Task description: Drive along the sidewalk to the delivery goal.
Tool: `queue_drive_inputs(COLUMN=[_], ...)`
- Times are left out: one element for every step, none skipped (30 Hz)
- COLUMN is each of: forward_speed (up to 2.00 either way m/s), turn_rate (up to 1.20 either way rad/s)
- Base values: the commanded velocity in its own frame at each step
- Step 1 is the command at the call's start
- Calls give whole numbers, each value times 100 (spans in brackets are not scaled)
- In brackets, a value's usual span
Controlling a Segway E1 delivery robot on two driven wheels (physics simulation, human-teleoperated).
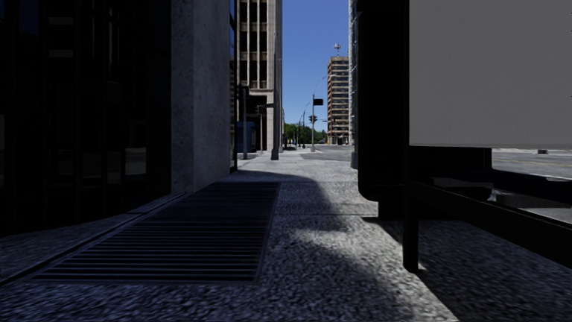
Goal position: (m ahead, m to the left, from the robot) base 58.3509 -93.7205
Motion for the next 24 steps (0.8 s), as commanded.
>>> queue_drive_inputs(forward_speed=[200,200,200,200,200,200,200,200,200,200,200,200,200,200,200,200,200,200,200,200,200,200,200,200], turn_rate=[0,0,0,0,0,0,0,-6,-10,-11,-11,-11,-11,-11,-11,-11,-11,-11,-11,-11,-11,-11,-11,-11])
